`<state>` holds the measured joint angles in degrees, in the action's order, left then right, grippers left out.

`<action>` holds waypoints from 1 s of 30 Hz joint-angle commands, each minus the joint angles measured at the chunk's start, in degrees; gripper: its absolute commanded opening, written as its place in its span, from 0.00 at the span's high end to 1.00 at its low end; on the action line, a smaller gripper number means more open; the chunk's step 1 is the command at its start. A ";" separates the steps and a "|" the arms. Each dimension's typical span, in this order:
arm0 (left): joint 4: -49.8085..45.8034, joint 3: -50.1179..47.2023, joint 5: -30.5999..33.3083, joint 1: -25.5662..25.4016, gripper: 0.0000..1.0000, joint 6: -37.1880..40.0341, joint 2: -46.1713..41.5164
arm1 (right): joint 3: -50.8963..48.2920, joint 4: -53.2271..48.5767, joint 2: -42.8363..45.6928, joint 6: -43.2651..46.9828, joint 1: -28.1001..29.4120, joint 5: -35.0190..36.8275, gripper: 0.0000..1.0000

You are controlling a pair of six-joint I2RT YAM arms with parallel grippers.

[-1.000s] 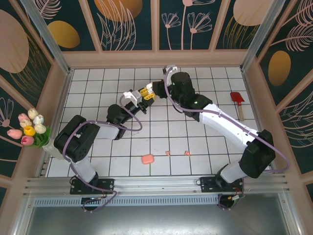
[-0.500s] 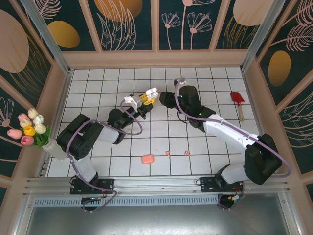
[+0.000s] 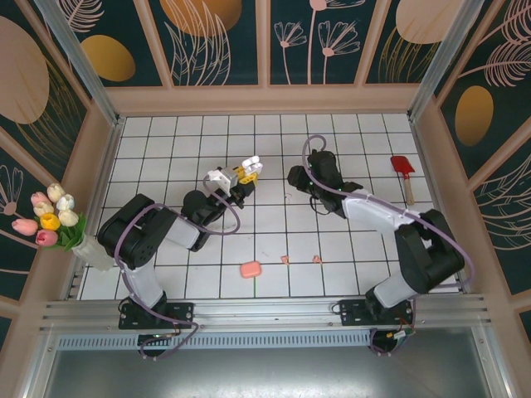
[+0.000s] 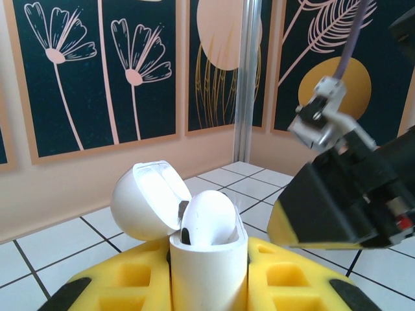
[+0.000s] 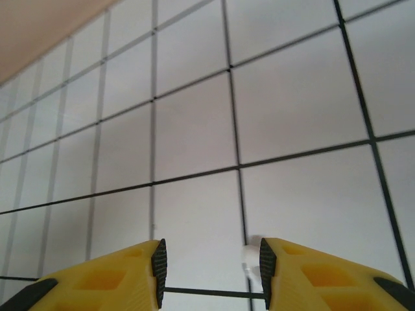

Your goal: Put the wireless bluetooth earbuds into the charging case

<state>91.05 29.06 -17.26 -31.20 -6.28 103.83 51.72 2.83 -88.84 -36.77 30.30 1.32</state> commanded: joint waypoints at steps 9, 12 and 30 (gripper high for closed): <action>5.91 -0.06 1.08 -0.03 1.00 1.95 -4.06 | 4.86 -2.41 -11.68 -2.33 -1.21 -4.93 0.56; 5.22 0.12 1.00 0.03 1.00 2.22 -4.41 | 4.20 -0.50 -13.34 -3.89 -1.00 -6.55 0.56; 3.88 1.26 0.64 0.00 1.00 2.59 -4.64 | 13.32 -11.30 -21.26 3.55 2.01 -1.89 0.54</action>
<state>91.22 28.93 -16.43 -31.18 -4.56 100.75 63.07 -4.29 -108.55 -35.62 30.87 -2.37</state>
